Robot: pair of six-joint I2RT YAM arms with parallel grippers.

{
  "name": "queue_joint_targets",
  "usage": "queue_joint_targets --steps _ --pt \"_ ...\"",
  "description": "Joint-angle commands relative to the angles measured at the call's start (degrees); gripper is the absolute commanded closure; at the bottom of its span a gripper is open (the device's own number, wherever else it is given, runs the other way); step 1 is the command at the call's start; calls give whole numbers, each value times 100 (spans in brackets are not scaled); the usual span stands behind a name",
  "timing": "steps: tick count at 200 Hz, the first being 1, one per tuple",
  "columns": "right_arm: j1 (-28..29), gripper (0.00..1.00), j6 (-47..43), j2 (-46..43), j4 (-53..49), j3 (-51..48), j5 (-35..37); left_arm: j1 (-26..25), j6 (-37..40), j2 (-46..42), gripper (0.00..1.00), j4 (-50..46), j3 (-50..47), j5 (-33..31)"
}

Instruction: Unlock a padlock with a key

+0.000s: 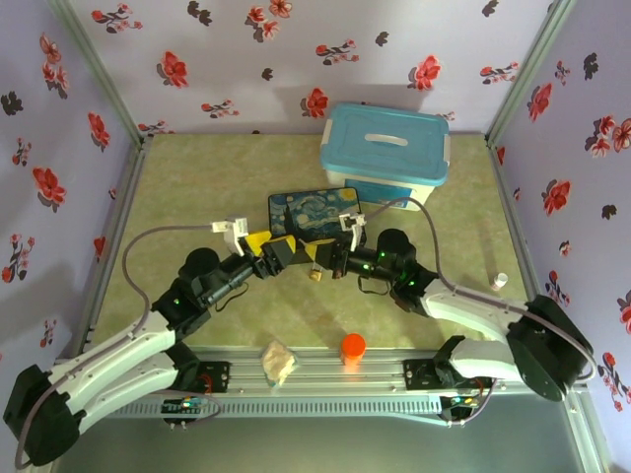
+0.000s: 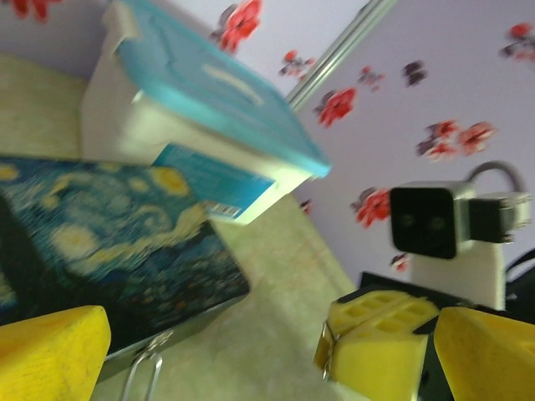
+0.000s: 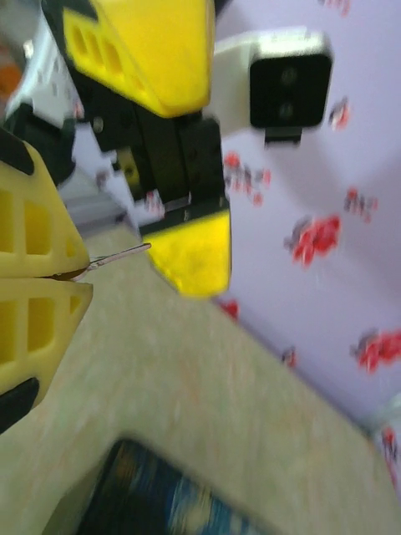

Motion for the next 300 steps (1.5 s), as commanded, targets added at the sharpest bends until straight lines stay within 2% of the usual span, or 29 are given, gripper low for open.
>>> queue_joint_targets --steps 1,30,49,79,86,104,116,129,181,217,243,271,300 --pt "19 100 -943 -287 -2397 284 1593 -67 157 329 1 -940 448 -263" --pt "20 100 -1274 -457 -3400 368 2255 -405 521 1153 7 -1359 841 -295" --pt "20 100 -1221 -617 -3514 240 2405 -625 883 1671 8 -1499 1051 -282" --pt "16 100 -979 -921 -3499 -81 2529 -632 1135 2357 12 -1447 1119 -199" --pt "20 100 -941 -989 -3534 -146 2569 -634 1173 2488 17 -1409 1143 -176" --pt "19 100 -862 -1231 -3564 -352 2696 -638 1223 2876 39 -1294 1238 -187" --pt "17 100 -826 -1371 -3532 -506 2733 -651 1202 3216 43 -1131 1263 -203" --pt "18 100 -780 -1472 -3503 -632 2740 -651 1204 3480 43 -1135 1338 -239" --pt "25 100 -661 -1576 -3256 -838 2728 -546 1582 4087 34 -737 1270 -224" --pt "29 100 -724 -1439 -3248 -749 2666 -541 1709 4379 34 -580 1330 -60" --pt "26 100 -707 -1376 -3187 -749 2671 -546 1693 4641 36 -470 1359 -51" --pt "29 100 -699 -1323 -3156 -725 2648 -546 1719 4877 45 -403 1459 8" --pt "25 100 -691 -1274 -3157 -725 2646 -562 1710 5059 47 -270 1557 45"
